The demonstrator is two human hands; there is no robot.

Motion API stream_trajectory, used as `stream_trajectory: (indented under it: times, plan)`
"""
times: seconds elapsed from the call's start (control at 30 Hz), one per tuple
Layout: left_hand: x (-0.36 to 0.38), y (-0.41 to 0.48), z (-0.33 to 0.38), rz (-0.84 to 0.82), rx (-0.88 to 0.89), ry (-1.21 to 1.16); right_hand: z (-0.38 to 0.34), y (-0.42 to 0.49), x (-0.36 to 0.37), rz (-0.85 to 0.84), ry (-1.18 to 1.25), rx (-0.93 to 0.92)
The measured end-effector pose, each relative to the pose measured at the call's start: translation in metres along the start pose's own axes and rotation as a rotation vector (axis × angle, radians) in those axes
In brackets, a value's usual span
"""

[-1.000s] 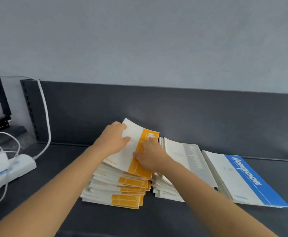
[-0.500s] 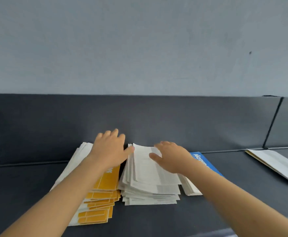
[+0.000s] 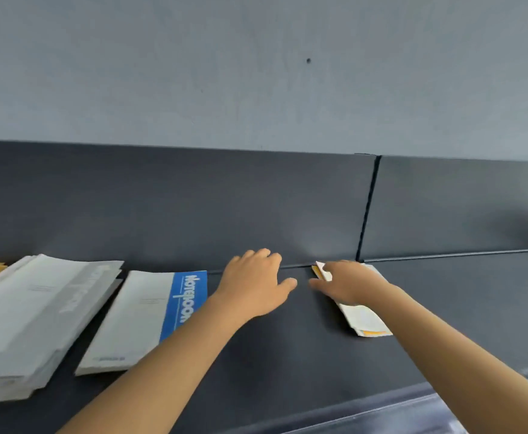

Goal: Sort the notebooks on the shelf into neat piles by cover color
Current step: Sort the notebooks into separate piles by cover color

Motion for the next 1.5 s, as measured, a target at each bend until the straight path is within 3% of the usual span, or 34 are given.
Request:
stream_trajectory:
  times: [0.23, 0.4, 0.57, 0.67, 0.73, 0.83, 0.93, 1.07, 1.2, 1.5]
  plan:
    - [0.060, 0.063, 0.088, -0.174, -0.237, -0.313, 0.101, 0.052, 0.037, -0.044, 0.138, 0.029]
    - [0.080, 0.087, 0.097, -0.063, -0.340, -0.484, 0.109, 0.064, 0.063, 0.012, 0.144, -0.073]
    - [0.080, 0.085, 0.100, 0.081, -0.279, -0.723, 0.106, 0.073, 0.063, -0.046, 0.206, -0.084]
    - [0.081, 0.084, 0.101, 0.085, -0.284, -0.871, 0.102, 0.071, 0.057, -0.057, 0.321, -0.091]
    - [0.084, 0.086, 0.100, 0.045, -0.339, -1.020, 0.103, 0.067, 0.052, 0.004, 0.377, -0.072]
    - [0.084, 0.086, 0.097, 0.070, -0.433, -1.173, 0.111, 0.060, 0.039, 0.224, 0.361, -0.007]
    - [0.072, 0.085, 0.095, 0.167, -0.403, -1.167, 0.114, 0.052, 0.030, 0.303, 0.517, 0.035]
    - [0.052, 0.082, 0.086, 0.266, -0.346, -1.048, 0.104, 0.044, 0.015, 0.229, 0.741, -0.007]
    - [0.031, 0.068, 0.052, 0.259, -0.326, -0.915, 0.077, 0.030, -0.009, 0.121, 0.740, -0.032]
    - [-0.038, -0.024, -0.099, 0.250, -0.286, -0.834, -0.096, -0.004, -0.032, -0.079, 0.799, -0.254]
Point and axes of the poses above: each hand's wrist, its own y-axis towards the middle knuckle, its own x-axis out of the palm, z = x × y, the point moved 3 cm from there along y, towards the middle knuckle, and after that the axes turned 3 degrees about -y, right-handed, at the moved point
